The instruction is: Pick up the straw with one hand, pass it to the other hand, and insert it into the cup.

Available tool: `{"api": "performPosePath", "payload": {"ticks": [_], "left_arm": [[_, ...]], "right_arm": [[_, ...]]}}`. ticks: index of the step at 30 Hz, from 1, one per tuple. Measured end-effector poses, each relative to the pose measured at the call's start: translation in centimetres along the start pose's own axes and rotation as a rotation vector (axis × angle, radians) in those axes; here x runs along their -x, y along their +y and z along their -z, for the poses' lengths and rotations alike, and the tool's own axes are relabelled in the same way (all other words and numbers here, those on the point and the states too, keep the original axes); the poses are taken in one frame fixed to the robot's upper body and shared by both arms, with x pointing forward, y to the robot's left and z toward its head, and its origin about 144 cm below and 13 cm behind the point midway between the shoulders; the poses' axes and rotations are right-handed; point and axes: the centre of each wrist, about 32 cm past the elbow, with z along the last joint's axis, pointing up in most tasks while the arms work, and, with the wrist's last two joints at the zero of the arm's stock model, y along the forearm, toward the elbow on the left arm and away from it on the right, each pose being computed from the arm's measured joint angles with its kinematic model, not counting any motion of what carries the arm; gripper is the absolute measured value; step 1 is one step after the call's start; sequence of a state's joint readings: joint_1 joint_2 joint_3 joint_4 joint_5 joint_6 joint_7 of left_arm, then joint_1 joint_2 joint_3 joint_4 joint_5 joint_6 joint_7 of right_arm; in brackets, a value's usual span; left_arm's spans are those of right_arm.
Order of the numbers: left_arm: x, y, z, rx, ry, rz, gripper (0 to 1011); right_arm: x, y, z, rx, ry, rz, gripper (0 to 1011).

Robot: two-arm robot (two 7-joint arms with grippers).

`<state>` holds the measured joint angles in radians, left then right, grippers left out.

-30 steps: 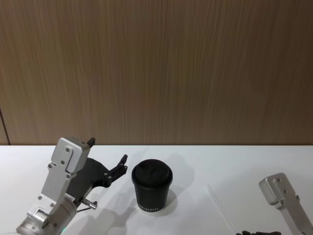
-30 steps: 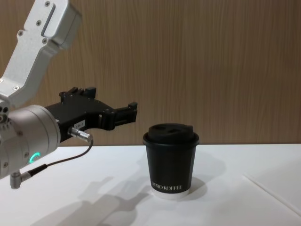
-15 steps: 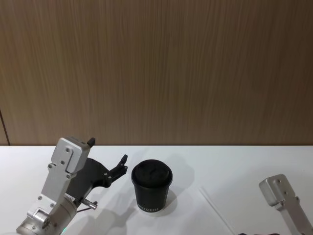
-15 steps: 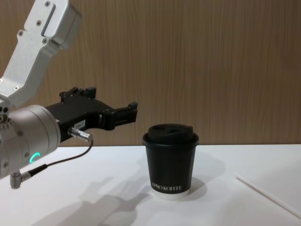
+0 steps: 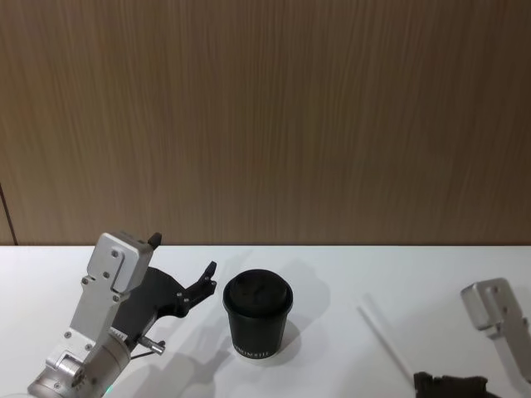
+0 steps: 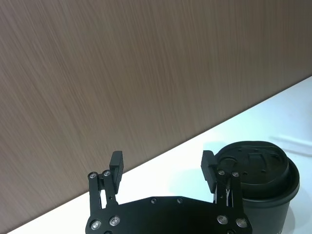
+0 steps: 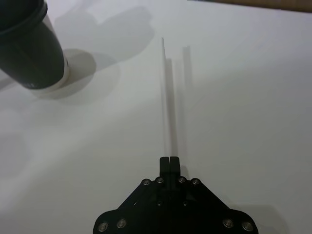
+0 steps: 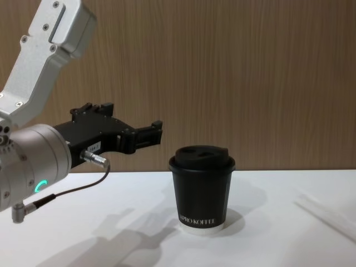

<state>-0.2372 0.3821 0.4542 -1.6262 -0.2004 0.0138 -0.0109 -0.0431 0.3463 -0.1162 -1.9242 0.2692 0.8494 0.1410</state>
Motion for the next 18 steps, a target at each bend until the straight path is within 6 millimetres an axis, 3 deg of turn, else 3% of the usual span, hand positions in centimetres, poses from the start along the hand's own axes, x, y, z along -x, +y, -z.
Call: {"api": "performPosePath", "payload": {"ticks": [18], "left_arm": [[0.0,0.0,0.0,0.000,0.000,0.000,1003]], "right_arm": [[-1.5,-0.6,-1.7,-0.226,0.111,0.047,4]]}}
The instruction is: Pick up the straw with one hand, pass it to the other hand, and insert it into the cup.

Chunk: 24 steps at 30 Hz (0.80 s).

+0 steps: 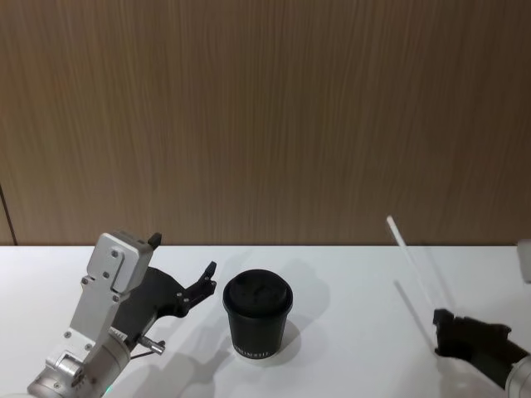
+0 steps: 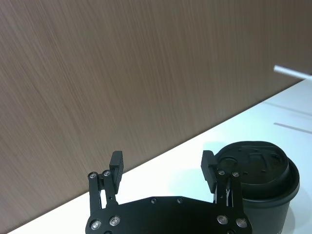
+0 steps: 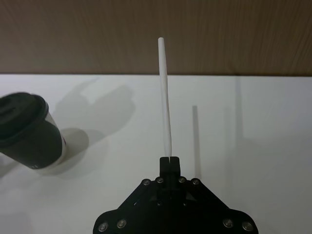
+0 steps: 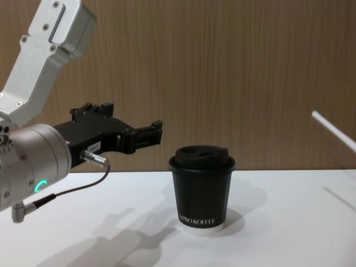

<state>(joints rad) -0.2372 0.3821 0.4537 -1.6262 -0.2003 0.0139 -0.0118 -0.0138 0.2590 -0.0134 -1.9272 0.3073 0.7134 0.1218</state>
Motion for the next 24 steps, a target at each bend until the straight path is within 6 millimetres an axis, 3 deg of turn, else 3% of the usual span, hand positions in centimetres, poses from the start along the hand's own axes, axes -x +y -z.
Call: {"api": "performPosePath", "payload": {"ticks": [10,24], "left_arm": [[-0.8,-0.2,-1.4,0.035,-0.014,0.035,1003],[-2.4,-0.6,-4.9,0.113,-0.009,0.163,1003]], "right_arm": [[-0.5,-0.2,-0.7,-0.160,0.079,-0.073,4],[-0.3,-0.6,-1.0,-0.295,0.152,-0.220,4]]}}
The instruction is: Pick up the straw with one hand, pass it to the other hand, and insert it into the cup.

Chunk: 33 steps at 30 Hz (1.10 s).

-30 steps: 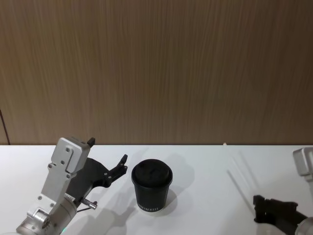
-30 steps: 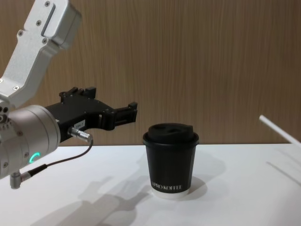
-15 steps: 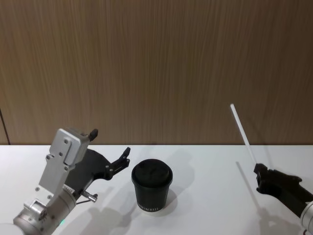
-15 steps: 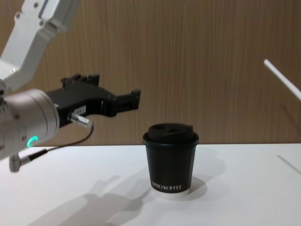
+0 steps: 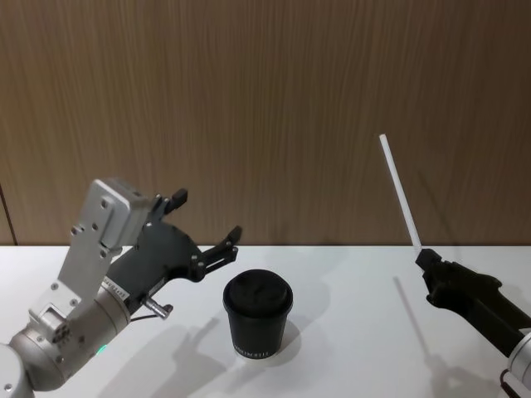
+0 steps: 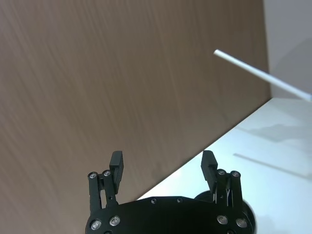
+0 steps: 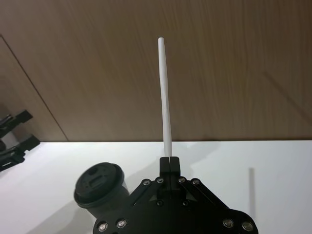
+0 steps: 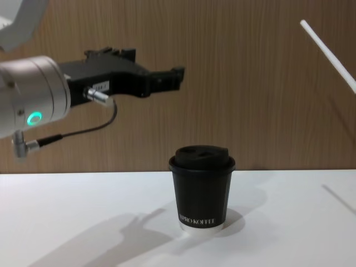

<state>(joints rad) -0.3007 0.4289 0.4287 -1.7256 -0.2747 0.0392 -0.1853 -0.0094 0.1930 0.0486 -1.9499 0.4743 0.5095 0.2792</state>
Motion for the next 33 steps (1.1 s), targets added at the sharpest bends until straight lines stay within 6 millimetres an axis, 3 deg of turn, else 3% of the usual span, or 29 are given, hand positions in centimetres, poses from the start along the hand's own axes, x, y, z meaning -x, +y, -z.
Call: {"api": "performPosePath", "payload": {"ticks": [15,33], "left_arm": [[-0.8,-0.3,-1.6,0.119,0.138,0.144,1003],[-1.2,-0.2,-1.2,0.228,0.365,0.260,1003]], "right_arm": [[1.0,-0.2,0.1,-0.036,0.056,-0.160,4],[2.0,-0.2,0.7,-0.063,0.109,-0.313,4]]}}
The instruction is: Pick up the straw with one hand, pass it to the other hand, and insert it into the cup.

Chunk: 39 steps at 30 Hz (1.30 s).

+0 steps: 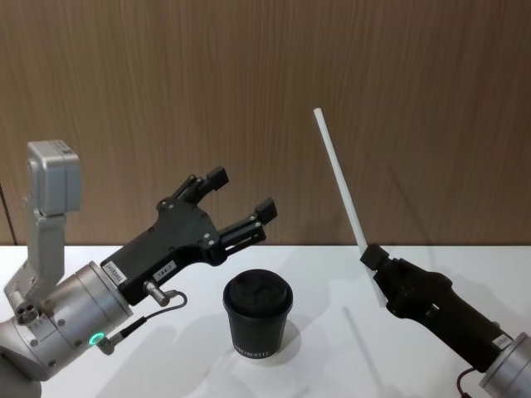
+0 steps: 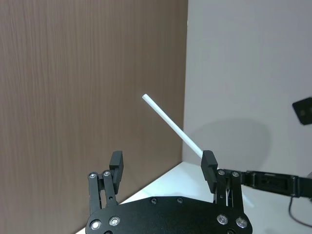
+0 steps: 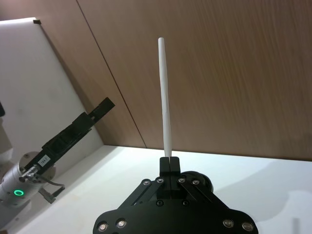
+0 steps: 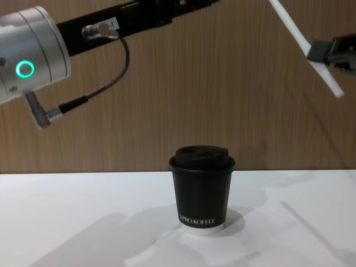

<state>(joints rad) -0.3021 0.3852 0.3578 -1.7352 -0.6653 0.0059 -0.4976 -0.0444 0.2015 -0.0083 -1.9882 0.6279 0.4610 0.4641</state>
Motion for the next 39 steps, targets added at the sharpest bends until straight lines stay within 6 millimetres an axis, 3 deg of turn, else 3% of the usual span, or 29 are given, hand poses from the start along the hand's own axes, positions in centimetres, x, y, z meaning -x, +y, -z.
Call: {"api": "performPosePath", "payload": {"ticks": [22,39], "left_arm": [[0.0,0.6,3.0,0.051,0.305,0.000,1003],[-1.0,0.2,5.1,0.055,0.420,0.023,1003]], "right_arm": [[0.7,0.5,0.7,-0.032,0.017,-0.094,4],[1.2,0.6,1.6,-0.011,0.034,-0.132,4]]}}
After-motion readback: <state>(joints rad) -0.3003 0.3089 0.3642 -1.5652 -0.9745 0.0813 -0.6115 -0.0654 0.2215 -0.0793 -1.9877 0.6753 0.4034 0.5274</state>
